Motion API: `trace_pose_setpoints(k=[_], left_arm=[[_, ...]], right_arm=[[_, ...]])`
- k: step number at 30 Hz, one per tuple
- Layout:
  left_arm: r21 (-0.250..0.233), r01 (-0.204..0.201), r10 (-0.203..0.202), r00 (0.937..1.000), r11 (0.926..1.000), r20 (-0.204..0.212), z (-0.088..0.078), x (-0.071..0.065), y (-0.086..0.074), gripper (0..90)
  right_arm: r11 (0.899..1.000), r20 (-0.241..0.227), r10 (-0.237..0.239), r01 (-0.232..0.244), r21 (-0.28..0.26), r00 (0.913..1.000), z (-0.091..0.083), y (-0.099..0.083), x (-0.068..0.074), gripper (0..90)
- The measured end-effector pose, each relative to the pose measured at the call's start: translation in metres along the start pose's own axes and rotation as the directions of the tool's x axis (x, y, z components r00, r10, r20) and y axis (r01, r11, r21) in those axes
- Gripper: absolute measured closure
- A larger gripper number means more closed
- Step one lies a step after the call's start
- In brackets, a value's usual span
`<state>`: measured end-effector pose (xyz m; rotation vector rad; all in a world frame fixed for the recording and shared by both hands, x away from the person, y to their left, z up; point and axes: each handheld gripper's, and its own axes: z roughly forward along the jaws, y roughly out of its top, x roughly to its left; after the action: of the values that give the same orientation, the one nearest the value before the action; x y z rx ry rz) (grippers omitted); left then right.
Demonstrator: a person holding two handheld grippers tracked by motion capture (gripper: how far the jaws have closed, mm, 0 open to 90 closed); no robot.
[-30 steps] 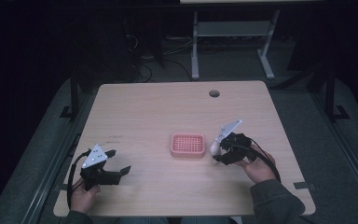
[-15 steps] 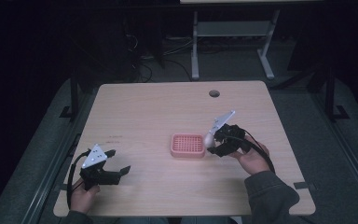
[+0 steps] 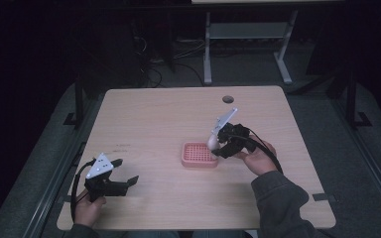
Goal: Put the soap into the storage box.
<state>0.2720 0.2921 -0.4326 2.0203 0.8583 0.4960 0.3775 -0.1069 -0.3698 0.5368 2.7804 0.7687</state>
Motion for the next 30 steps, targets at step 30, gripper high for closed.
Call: trace_pose_setpoints(k=[30], left_arm=[[0.002,0.0,0.0,1.0,1.0,0.002,-0.001,0.001,0.0,14.5]], right_arm=[[0.996,-0.061,-0.019,0.024,0.081,0.998,0.056,0.025,-0.014,49.4]])
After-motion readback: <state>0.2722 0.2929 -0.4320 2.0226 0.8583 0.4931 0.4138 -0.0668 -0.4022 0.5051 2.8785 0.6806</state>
